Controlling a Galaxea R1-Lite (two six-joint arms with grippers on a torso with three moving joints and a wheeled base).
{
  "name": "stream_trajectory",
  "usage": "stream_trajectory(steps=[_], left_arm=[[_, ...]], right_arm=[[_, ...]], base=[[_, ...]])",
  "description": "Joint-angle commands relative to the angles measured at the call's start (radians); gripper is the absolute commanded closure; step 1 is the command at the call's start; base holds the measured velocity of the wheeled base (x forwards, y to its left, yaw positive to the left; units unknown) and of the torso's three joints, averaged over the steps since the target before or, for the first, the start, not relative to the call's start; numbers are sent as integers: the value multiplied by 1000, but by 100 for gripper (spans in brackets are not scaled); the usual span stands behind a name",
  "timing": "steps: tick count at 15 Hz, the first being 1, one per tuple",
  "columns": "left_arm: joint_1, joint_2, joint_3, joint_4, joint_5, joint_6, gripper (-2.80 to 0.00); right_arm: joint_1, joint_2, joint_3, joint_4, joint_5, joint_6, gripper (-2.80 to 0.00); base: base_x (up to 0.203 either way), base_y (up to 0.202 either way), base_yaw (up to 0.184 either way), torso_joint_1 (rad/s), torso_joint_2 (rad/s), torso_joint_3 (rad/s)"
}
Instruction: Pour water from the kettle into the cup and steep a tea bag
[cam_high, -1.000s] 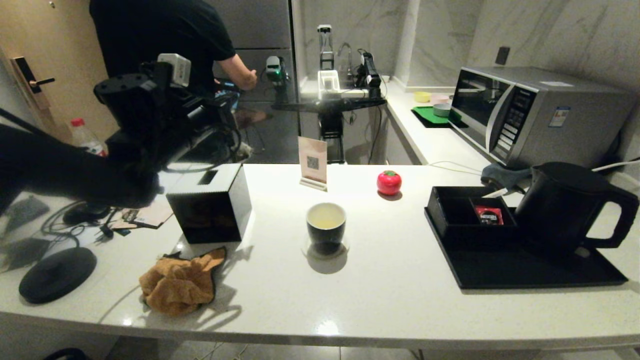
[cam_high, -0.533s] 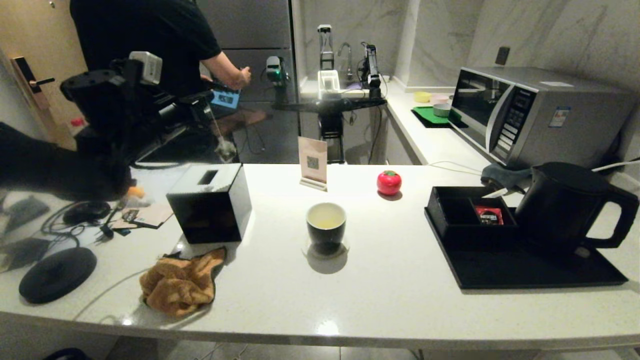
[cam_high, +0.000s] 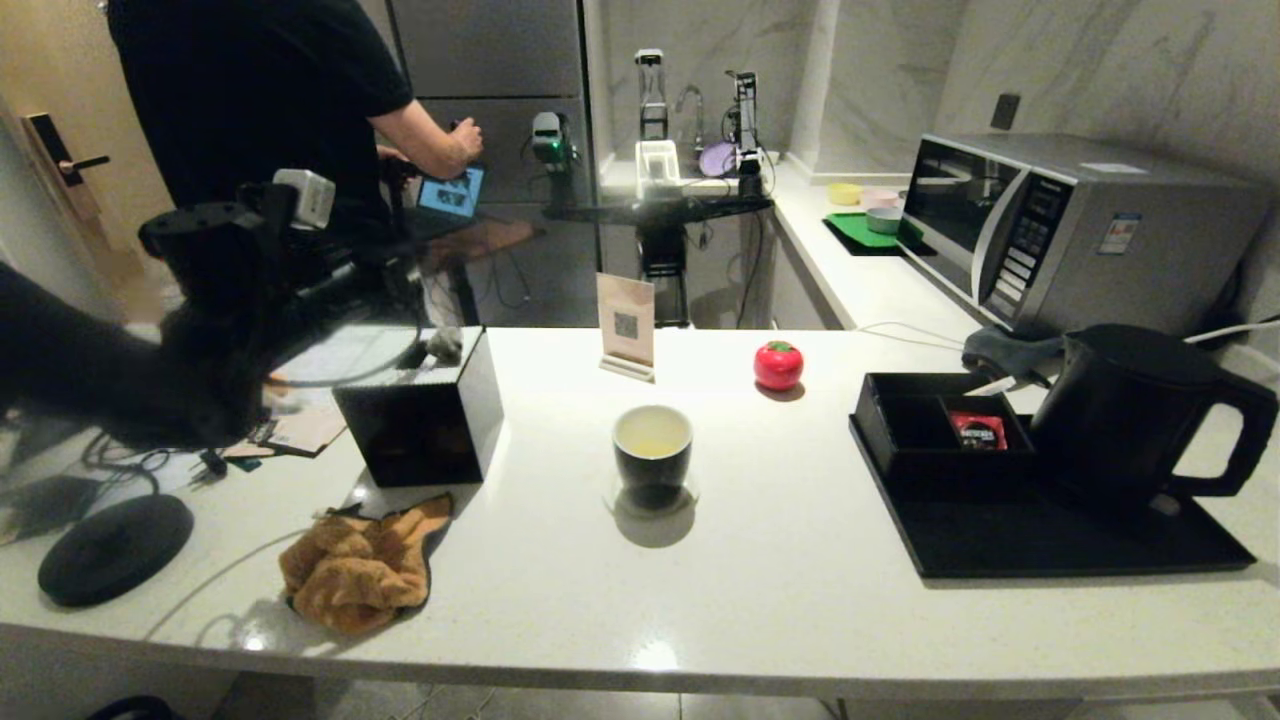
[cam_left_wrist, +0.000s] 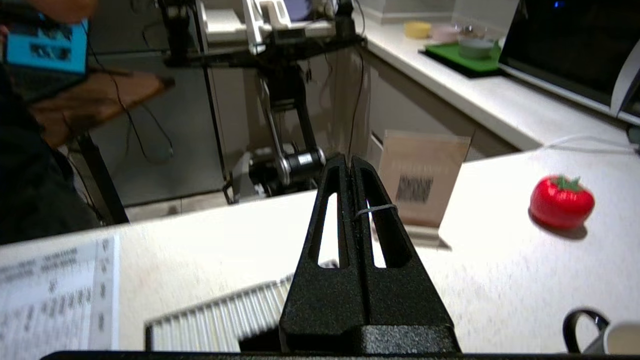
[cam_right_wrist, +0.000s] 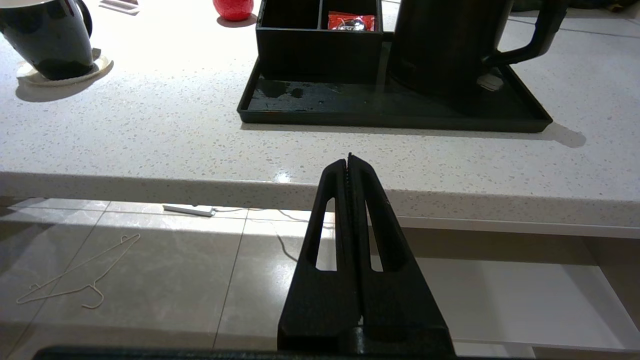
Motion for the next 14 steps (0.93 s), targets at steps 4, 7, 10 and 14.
stream_trajectory(steps=[4, 7, 10, 14], left_arm=[[6, 49, 63, -58, 2, -1, 0], [6, 46, 51, -58, 3, -1, 0], [6, 39, 45, -57, 4, -1, 0], [6, 33, 45, -51, 6, -1, 0]], right_arm=[[0, 1, 1, 0, 1, -1, 0], [0, 1, 0, 0, 1, -1, 0], [0, 1, 1, 0, 1, -1, 0], [0, 1, 1, 0, 1, -1, 0]], base=[[0, 0, 0, 0, 0, 0], [0, 0, 0, 0, 0, 0], [0, 0, 0, 0, 0, 0], [0, 0, 0, 0, 0, 0]])
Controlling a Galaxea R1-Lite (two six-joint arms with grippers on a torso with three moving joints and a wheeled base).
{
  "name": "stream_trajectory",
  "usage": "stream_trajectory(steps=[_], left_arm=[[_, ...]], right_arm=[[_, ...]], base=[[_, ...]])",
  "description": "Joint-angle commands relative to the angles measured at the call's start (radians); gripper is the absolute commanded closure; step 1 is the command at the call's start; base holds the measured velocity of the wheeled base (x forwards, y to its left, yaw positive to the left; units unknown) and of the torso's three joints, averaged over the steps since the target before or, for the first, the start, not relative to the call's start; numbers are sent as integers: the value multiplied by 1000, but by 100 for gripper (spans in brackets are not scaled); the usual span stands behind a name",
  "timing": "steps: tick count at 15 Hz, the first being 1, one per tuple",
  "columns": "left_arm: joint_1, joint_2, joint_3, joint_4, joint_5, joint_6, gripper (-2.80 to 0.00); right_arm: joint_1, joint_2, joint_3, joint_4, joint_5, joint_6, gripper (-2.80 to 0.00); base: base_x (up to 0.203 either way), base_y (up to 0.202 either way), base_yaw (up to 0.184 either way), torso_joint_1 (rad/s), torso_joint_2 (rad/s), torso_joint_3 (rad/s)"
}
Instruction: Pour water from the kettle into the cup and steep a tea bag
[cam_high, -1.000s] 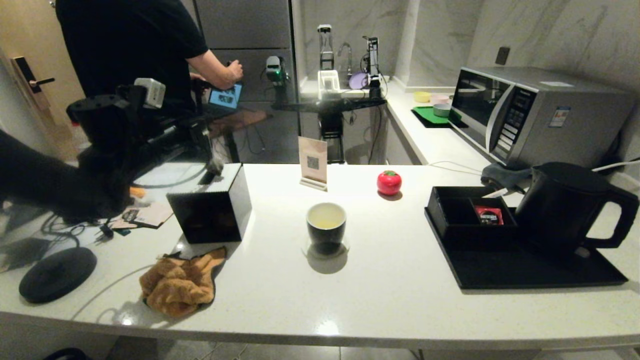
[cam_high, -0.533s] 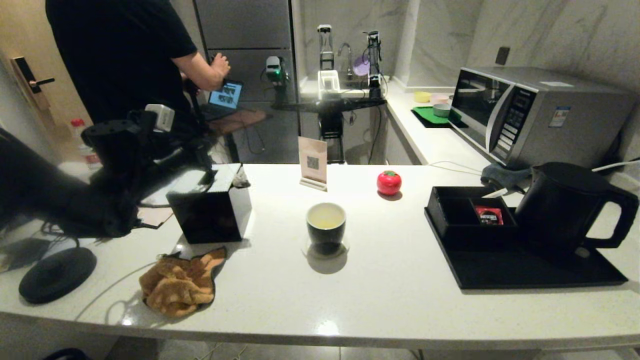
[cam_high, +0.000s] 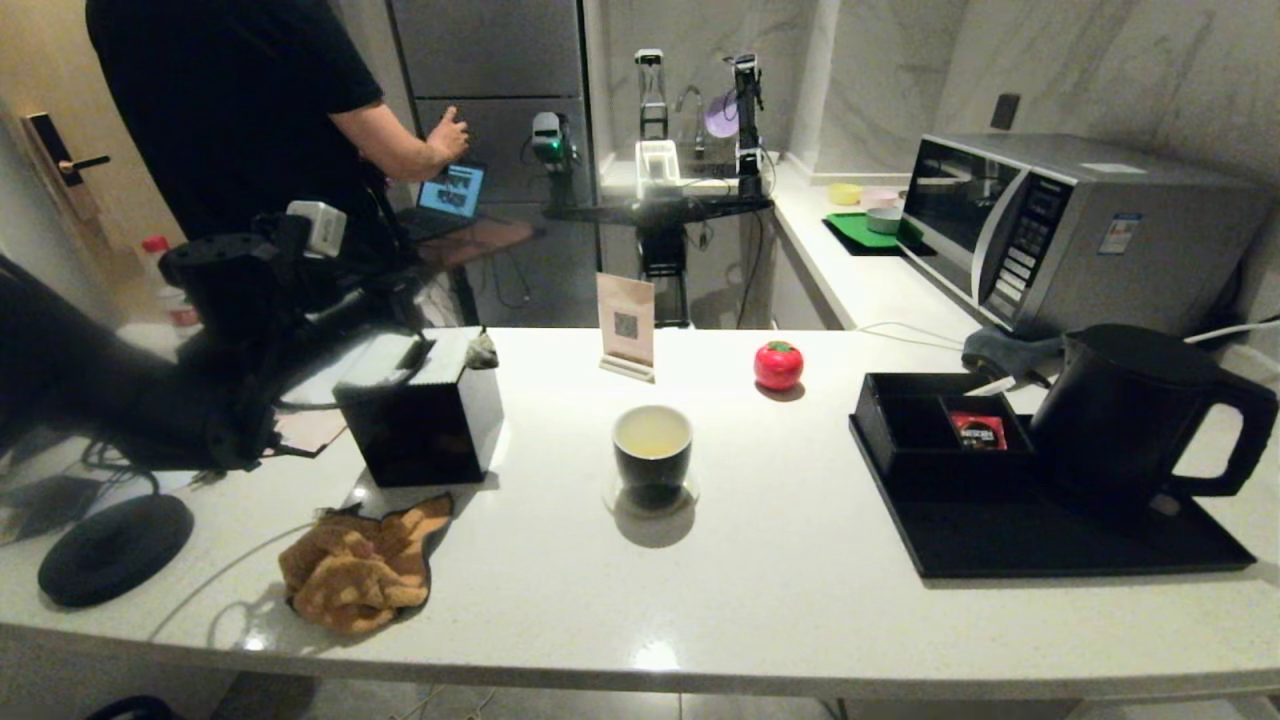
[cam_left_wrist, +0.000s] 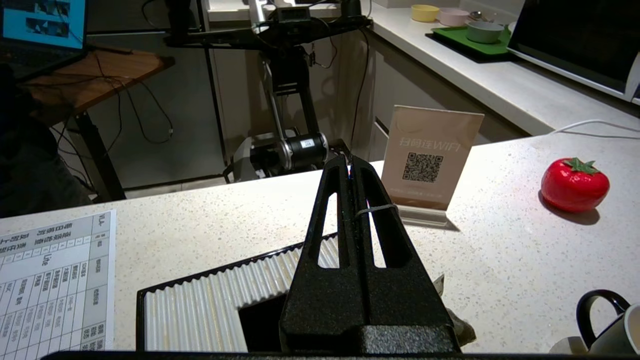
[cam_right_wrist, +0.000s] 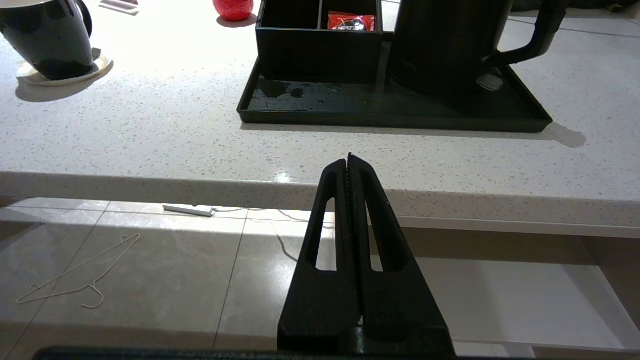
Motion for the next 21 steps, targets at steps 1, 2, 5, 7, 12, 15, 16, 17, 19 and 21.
stream_trajectory(steps=[1, 2, 5, 7, 12, 15, 16, 17, 19, 21], left_arm=[[0, -2, 0, -7, -4, -1, 0], [-1, -1, -1, -7, -6, -1, 0], [0, 4, -7, -4, -20, -3, 0], [0, 4, -17, 1, -36, -4, 0], [39, 13, -140, 87, -53, -7, 0], [42, 8, -186, 125, -51, -9, 0], [42, 5, -189, 135, -51, -9, 0], [43, 5, -187, 145, -50, -9, 0], [60, 7, -186, 167, -52, -7, 0], [85, 7, -186, 209, -63, -5, 0]], right_arm=[[0, 1, 1, 0, 0, 0, 0], [0, 1, 1, 0, 0, 0, 0], [0, 1, -1, 0, 0, 0, 0], [0, 1, 1, 0, 0, 0, 0], [0, 1, -1, 0, 0, 0, 0], [0, 1, 0, 0, 0, 0, 0], [0, 1, 1, 0, 0, 0, 0], [0, 1, -1, 0, 0, 0, 0], [0, 1, 1, 0, 0, 0, 0], [0, 1, 1, 0, 0, 0, 0]], base=[[0, 0, 0, 0, 0, 0], [0, 0, 0, 0, 0, 0], [0, 0, 0, 0, 0, 0], [0, 0, 0, 0, 0, 0], [0, 0, 0, 0, 0, 0], [0, 0, 0, 0, 0, 0], [0, 0, 0, 0, 0, 0], [0, 0, 0, 0, 0, 0], [0, 0, 0, 0, 0, 0], [0, 0, 0, 0, 0, 0]])
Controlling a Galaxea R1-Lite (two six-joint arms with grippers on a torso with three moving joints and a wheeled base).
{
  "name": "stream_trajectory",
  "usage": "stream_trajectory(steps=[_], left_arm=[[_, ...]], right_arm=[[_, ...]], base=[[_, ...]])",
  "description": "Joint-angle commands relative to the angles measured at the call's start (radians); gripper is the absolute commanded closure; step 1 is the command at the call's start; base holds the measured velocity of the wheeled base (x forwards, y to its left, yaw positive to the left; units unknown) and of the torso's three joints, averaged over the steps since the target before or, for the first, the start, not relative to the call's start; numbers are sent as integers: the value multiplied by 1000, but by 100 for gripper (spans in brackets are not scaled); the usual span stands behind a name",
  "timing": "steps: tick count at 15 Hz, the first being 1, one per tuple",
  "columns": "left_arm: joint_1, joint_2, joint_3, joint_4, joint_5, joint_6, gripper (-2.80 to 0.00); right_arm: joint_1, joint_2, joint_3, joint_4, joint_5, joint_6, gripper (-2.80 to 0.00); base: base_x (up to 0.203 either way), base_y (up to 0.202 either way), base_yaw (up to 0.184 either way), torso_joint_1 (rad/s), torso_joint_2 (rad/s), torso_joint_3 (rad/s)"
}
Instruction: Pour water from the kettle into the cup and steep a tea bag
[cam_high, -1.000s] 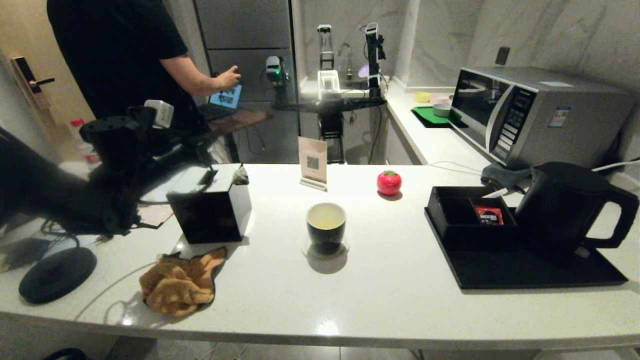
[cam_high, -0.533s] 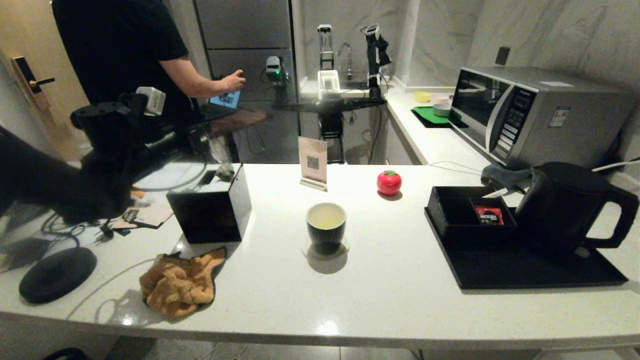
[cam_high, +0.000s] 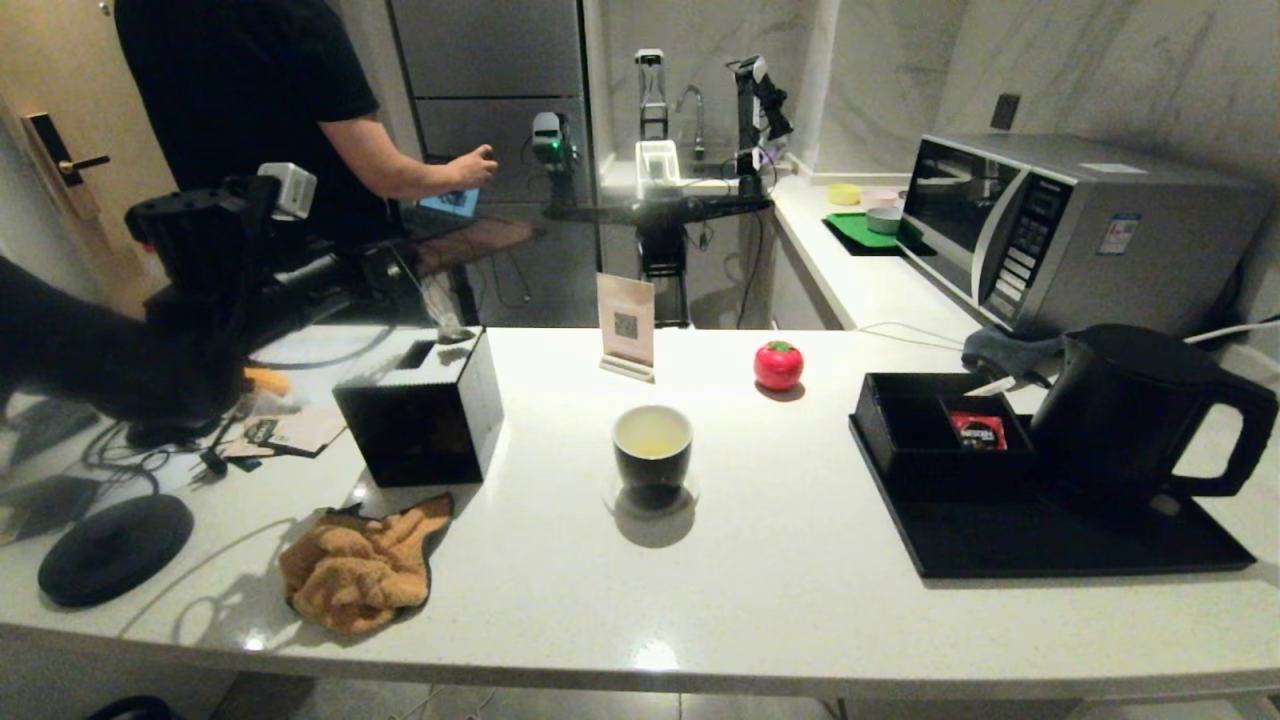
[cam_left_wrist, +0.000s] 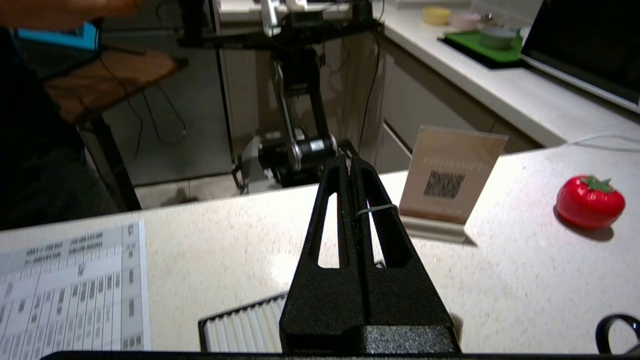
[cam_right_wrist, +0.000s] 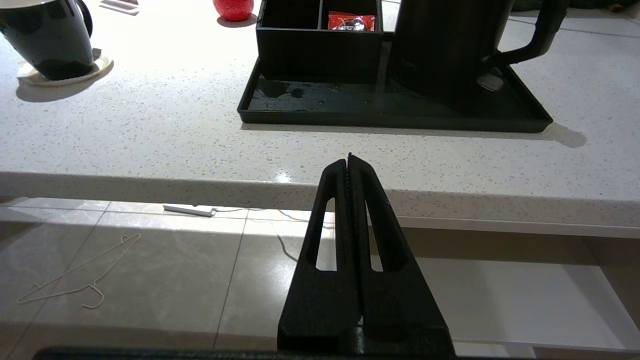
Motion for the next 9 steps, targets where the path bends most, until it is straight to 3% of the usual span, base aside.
stream_trajectory(steps=[1, 5, 9], left_arm=[[37, 4, 1, 18, -16, 0, 0], [92, 36, 13, 18, -24, 2, 0], [88, 55, 34, 17, -24, 50, 0]], right_arm=[[0, 1, 0, 0, 0, 0, 0], [0, 1, -1, 0, 0, 0, 0], [0, 1, 1, 0, 0, 0, 0]], base=[[0, 0, 0, 0, 0, 0], [0, 0, 0, 0, 0, 0], [0, 0, 0, 0, 0, 0]])
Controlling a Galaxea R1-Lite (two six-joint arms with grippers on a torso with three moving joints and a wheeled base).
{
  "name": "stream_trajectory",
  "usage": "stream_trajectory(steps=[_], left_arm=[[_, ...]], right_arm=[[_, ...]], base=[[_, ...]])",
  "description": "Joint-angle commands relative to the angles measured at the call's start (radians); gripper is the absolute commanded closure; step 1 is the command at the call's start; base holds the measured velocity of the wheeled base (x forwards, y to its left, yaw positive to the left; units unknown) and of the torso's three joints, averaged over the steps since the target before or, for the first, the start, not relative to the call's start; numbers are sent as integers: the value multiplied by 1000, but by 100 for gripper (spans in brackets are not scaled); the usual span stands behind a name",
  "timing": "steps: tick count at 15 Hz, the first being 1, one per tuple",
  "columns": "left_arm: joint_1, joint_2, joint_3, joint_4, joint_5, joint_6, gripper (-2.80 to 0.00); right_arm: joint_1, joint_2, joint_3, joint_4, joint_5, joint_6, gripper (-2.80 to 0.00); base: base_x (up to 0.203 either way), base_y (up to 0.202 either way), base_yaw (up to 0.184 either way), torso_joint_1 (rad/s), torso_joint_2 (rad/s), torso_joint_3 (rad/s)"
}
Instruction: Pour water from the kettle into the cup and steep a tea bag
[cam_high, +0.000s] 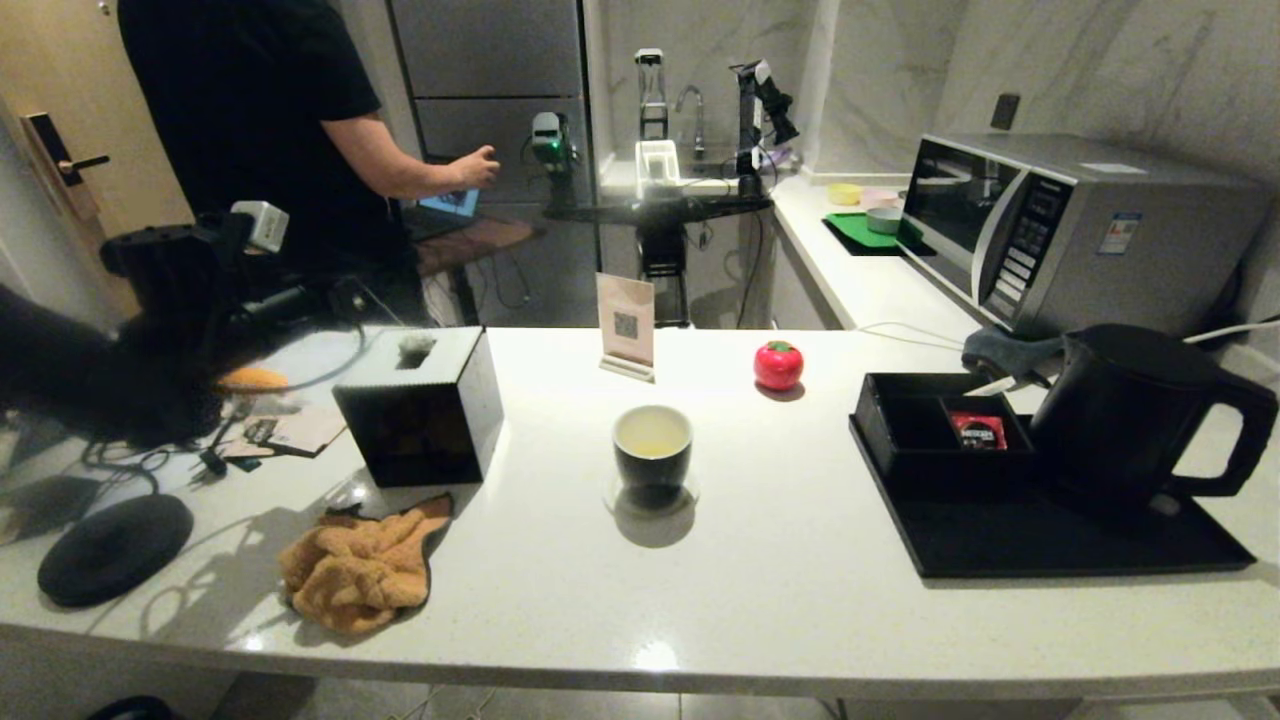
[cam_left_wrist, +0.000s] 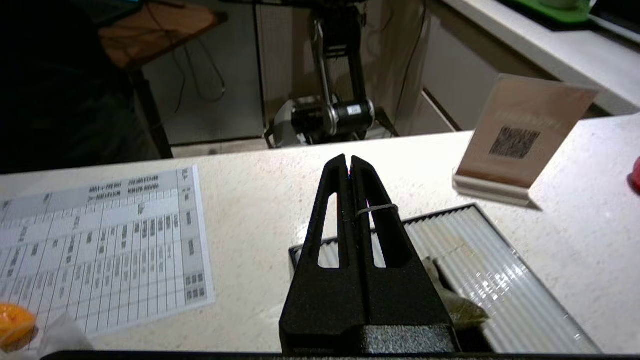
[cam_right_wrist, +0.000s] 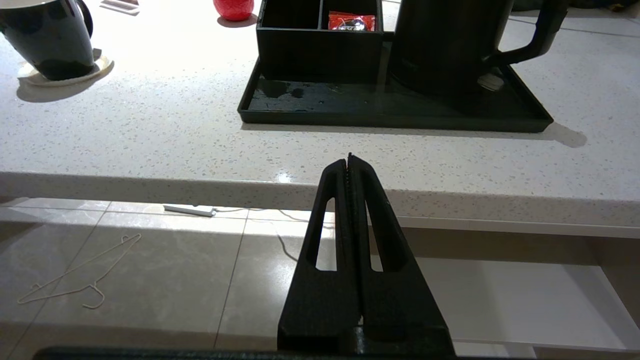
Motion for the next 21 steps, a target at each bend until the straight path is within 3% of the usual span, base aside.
stream_trajectory(steps=[1, 9, 17, 21], left_arm=[[-18, 11, 7, -6, -3, 3, 0], [-73, 7, 78, -20, 1, 49, 0], [-93, 6, -173, 74, 4, 40, 0], [-88, 9, -169, 95, 7, 42, 0]], right_arm=[[0, 1, 1, 0, 0, 0, 0], [0, 1, 1, 0, 0, 0, 0], [0, 1, 0, 0, 0, 0, 0], [0, 1, 1, 0, 0, 0, 0]], base=[[0, 0, 0, 0, 0, 0], [0, 0, 0, 0, 0, 0], [0, 0, 0, 0, 0, 0], [0, 0, 0, 0, 0, 0]])
